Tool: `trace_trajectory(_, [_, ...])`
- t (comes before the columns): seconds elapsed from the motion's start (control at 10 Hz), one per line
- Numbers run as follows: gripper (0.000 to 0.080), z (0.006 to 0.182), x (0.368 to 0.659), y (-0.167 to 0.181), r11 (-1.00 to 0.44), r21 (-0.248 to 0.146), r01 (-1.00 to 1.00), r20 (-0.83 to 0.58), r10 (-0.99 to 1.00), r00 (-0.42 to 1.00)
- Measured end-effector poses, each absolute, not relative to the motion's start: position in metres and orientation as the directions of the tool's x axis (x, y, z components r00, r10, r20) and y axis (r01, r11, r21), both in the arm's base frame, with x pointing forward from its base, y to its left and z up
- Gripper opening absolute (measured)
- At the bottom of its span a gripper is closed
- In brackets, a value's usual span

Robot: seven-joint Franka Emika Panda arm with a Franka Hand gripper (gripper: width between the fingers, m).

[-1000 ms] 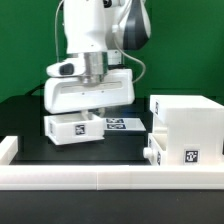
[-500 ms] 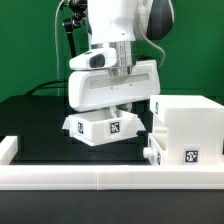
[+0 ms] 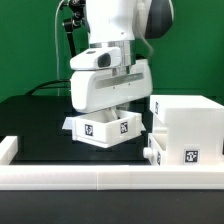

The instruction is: Assemble drawer

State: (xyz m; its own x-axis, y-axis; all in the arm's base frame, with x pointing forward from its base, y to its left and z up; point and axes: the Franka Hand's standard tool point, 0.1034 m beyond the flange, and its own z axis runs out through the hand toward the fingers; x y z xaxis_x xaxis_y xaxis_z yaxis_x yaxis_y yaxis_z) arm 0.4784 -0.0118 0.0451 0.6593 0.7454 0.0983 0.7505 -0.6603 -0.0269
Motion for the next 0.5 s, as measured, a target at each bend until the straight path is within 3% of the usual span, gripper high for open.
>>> trace_trajectory(0.1, [0.0044,0.049,0.485,-0.015,-0.614,-0.012,0.789,0.095,0.785,0.613])
trace_trajectory(0.2, [0.0044,0.052,0.491,-0.017,-0.482,0.014,0.876,0.083,0.874,0.480])
trace_trajectory(0.5, [0.0044,0.055,0.497,-0.023,-0.263,0.029,0.964,0.055,0.964,0.262])
